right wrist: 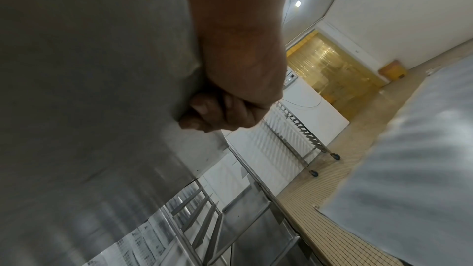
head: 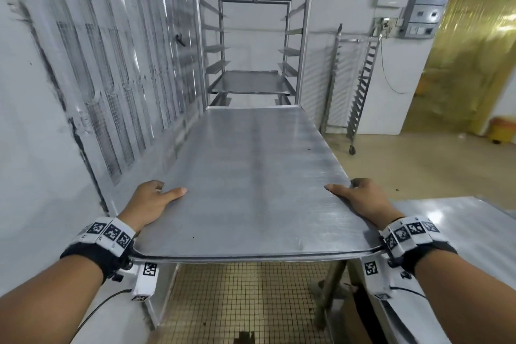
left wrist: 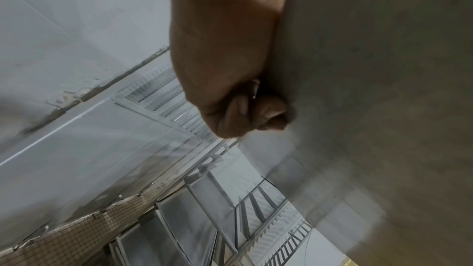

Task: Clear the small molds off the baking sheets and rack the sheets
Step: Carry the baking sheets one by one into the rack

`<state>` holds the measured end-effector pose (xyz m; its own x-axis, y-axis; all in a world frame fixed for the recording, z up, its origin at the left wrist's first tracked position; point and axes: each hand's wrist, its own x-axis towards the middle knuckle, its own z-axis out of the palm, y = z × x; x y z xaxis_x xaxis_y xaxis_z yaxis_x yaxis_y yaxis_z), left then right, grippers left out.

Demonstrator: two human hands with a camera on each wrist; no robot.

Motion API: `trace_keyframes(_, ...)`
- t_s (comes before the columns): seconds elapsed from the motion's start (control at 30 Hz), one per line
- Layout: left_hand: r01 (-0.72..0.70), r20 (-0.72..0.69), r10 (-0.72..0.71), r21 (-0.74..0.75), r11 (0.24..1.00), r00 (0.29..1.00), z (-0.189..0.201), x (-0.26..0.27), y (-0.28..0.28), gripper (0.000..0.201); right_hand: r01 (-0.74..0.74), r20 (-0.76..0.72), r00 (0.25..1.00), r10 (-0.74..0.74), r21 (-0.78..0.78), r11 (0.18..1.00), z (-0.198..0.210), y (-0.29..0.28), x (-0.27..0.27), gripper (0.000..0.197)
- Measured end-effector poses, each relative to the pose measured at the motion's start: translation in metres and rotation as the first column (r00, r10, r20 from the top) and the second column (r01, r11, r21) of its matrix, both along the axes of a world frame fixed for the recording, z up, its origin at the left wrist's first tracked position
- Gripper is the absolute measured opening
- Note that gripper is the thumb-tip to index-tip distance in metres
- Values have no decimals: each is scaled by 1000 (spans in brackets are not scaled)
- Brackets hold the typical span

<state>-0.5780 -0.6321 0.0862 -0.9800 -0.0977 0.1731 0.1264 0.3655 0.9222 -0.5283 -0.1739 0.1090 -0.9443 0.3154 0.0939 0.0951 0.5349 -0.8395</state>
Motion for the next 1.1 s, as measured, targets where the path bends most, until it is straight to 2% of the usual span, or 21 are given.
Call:
trace_keyframes(0.3, 43, 34, -41, -57, 997, 999, 4, -96, -38, 31, 77, 31, 996, -78, 36, 996, -2, -40, -67, 52)
trace_keyframes(0.7, 15, 81, -7, -103, 995, 997, -8, -201, -28, 36, 52, 67, 996, -54, 22, 998, -21, -26, -187, 54)
trace_keyframes(0.77, 1, 78, 8, -111, 994, 997, -10, -224, -21, 41, 38, 53, 998, -40, 29, 999, -23, -18, -213, 54)
trace_keyframes(1.03, -37, 104, 52, -146, 989, 993, -33, -315, 8, 90, -21, 41, 999, 21, -8, 1000, -36, 27, -313, 56)
trace_keyframes(1.1, -54, 119, 73, -160, 986, 990, -37, -330, 18, 85, -36, 41, 998, 36, -22, 999, -42, 35, -332, 55)
